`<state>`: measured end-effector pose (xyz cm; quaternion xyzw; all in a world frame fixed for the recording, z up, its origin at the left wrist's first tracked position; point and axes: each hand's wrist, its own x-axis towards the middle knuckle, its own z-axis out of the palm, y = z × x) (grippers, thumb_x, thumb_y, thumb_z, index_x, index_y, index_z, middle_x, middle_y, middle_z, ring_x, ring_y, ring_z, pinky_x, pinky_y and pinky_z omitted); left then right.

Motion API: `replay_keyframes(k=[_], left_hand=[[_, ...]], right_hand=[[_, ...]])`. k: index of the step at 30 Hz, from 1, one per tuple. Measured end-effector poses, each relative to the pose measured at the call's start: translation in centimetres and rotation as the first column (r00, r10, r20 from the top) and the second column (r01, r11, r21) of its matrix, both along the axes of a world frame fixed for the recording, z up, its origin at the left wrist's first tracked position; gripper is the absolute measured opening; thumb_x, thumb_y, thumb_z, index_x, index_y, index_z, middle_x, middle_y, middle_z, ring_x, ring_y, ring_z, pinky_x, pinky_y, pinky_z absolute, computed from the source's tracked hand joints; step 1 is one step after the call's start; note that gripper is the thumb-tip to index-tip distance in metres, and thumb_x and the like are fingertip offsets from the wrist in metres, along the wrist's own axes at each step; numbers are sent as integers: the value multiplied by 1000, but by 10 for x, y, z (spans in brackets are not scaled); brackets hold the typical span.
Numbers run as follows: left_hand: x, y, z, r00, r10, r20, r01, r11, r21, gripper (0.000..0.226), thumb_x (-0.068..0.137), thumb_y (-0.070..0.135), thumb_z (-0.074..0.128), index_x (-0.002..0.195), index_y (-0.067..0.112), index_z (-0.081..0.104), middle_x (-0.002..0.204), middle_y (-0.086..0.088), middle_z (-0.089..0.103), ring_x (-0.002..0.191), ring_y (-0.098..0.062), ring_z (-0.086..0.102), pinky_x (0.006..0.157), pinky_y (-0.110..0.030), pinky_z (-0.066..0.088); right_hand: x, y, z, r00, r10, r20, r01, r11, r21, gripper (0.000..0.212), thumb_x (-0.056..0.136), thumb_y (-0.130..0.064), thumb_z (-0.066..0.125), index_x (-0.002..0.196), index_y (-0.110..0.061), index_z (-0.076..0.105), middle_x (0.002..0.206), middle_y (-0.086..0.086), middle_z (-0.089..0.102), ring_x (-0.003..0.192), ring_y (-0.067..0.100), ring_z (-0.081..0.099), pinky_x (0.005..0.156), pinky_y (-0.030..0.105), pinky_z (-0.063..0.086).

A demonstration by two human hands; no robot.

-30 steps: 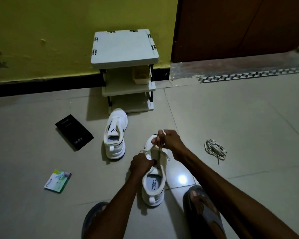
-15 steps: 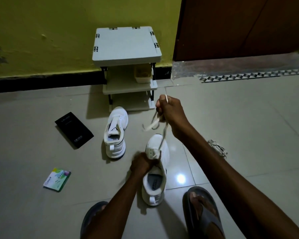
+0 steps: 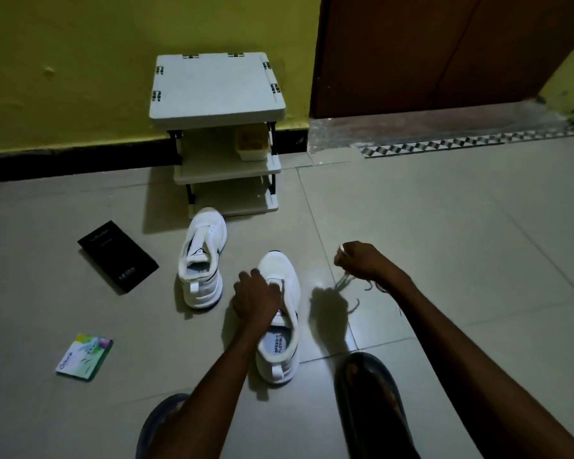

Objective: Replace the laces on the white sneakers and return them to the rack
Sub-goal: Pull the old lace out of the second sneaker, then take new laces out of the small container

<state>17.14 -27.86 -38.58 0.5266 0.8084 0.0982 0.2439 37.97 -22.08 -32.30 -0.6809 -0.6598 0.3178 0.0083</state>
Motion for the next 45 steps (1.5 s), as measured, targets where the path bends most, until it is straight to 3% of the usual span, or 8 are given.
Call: replay_keyframes(k=[5,11,17,24,29,33,37,45], left_hand=[[43,5,9,956,-248,-157,273,947,168,42,95,43,48,129,17,53,130,-8,49,121,-29,42,97,-41,34],[80,-10,-7,913,-397,-93,407,904,132,38,93,41,52,126,22,57,131,-3,48,123,-25,40,99,-39,31],[81,-8,-8,899,-423,-118,437,887,152,33,93,39,54,121,23,61,129,-3,50,122,-25,40,97,-38,29],[50,1,-6,934,-346,-93,358,904,233,25,89,32,62,111,21,68,125,-5,58,122,-29,44,100,-42,31],[6,9,4,974,-222,-34,215,878,427,19,85,17,64,104,21,67,114,-6,58,113,-31,47,97,-43,32],[-49,22,14,979,-44,-199,147,828,541,30,77,18,68,107,18,64,118,-10,54,117,-35,46,97,-48,33],[-102,29,15,958,45,-282,65,927,369,65,70,39,73,129,25,53,146,-11,36,134,-37,30,107,-52,26],[-146,18,-17,965,46,258,-90,983,161,68,79,34,74,141,30,45,141,-7,35,118,-32,54,99,-37,45]], right_hand=[[52,-11,-15,977,-120,176,113,992,52,31,95,-24,51,67,-13,44,78,7,56,81,26,53,64,28,36],[99,-20,-31,979,-115,167,143,975,-172,43,104,-34,35,102,-1,63,111,19,62,103,33,57,78,28,36],[115,-21,-50,924,-322,207,289,942,172,11,82,-8,53,81,-5,63,88,16,67,89,35,65,65,26,39],[108,-17,-50,899,-270,346,172,942,289,13,78,-19,65,86,-20,75,84,5,67,97,31,54,75,33,44],[40,-13,-23,955,-295,-27,293,927,234,16,87,-28,61,94,-20,72,94,9,72,97,32,65,70,30,47],[-53,-36,-10,992,19,-124,-17,1000,15,63,84,-70,54,131,-28,56,125,11,62,116,31,58,90,36,47],[-113,-76,-34,971,236,-49,-241,947,-211,110,70,-77,62,155,-31,10,159,14,13,135,42,37,108,47,38],[-137,-75,-65,996,88,6,-88,994,-72,107,75,-58,71,155,-32,5,161,10,3,125,46,45,97,44,44]])
